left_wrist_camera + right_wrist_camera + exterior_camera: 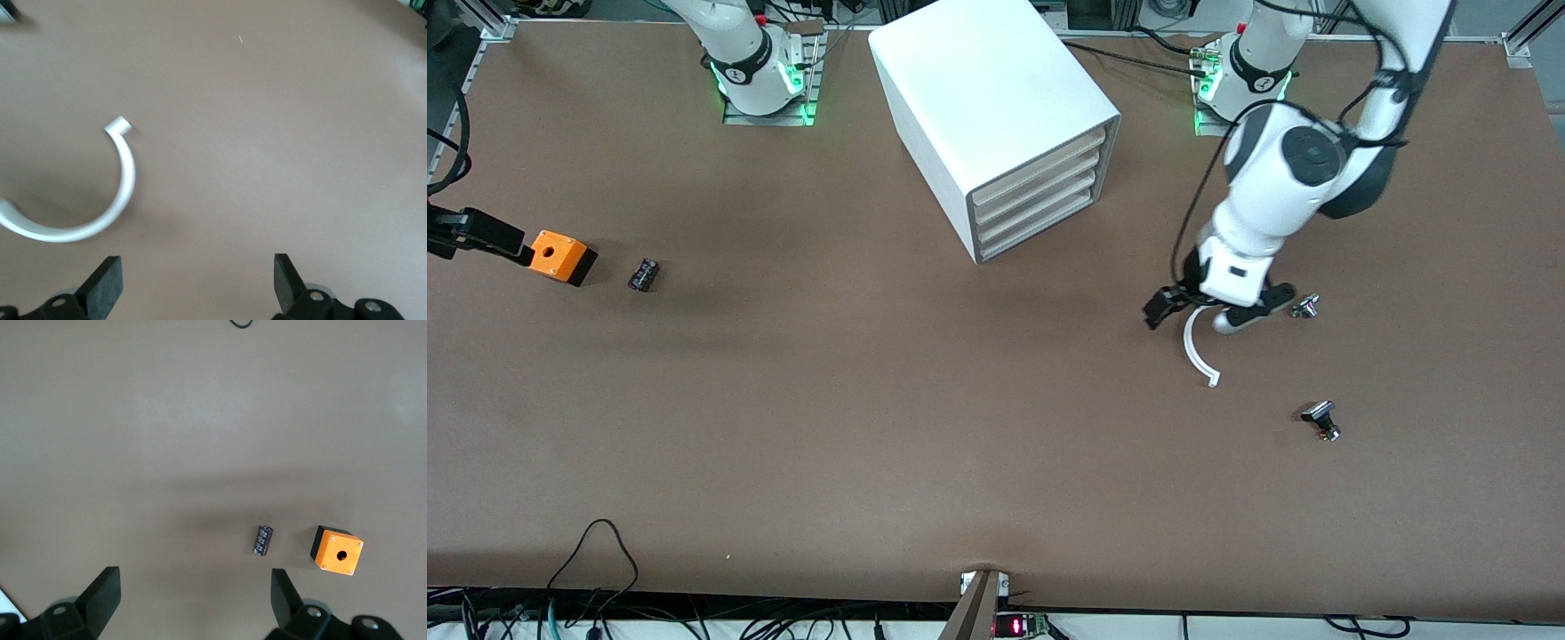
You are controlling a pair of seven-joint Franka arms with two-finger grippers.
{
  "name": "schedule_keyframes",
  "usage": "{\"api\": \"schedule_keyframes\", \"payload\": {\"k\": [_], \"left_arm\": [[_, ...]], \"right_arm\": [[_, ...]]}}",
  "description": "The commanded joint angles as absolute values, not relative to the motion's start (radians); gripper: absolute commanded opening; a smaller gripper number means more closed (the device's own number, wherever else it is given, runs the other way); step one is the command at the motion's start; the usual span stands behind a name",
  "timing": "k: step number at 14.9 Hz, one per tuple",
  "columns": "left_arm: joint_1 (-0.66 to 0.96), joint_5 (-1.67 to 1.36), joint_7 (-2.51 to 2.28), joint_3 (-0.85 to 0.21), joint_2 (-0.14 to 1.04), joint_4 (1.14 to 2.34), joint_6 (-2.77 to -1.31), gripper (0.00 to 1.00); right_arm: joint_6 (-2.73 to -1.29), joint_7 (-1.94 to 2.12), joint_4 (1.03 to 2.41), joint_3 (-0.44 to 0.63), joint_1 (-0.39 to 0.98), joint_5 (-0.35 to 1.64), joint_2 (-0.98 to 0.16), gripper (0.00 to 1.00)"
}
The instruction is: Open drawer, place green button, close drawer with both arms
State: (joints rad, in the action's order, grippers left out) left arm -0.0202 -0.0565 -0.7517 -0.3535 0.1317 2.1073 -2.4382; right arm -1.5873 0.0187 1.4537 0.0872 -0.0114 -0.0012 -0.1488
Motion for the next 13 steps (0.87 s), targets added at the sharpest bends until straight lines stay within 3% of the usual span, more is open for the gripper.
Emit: {"api": "schedule_keyframes", "payload": {"k": [1, 4, 8, 13], "left_arm": [[-0.015, -0.066, -0.608, -0.293, 0.022, 2.024, -2.195, 1.00], [-0.014, -0.064, -0.433, -0.198, 0.003, 1.831, -1.917, 1.00], [0.003, -0.063, -0.177, -0.048, -0.064, 1.729, -1.712, 1.00], [0.026, 0.014, -0.147, -0.040, -0.045, 1.677, -1.687, 1.00]], "right_arm": [[-1.578, 0.040, 1.465, 0.084, -0.012, 0.014, -0.140, 1.00], [-1.583, 0.040, 1.459, 0.084, -0.008, 0.021, -0.146, 1.00], [-1.580, 0.041, 1.459, 0.084, 0.006, 0.023, -0.146, 1.00], [-1.580, 0.041, 1.459, 0.084, 0.008, 0.020, -0.146, 1.00]]}}
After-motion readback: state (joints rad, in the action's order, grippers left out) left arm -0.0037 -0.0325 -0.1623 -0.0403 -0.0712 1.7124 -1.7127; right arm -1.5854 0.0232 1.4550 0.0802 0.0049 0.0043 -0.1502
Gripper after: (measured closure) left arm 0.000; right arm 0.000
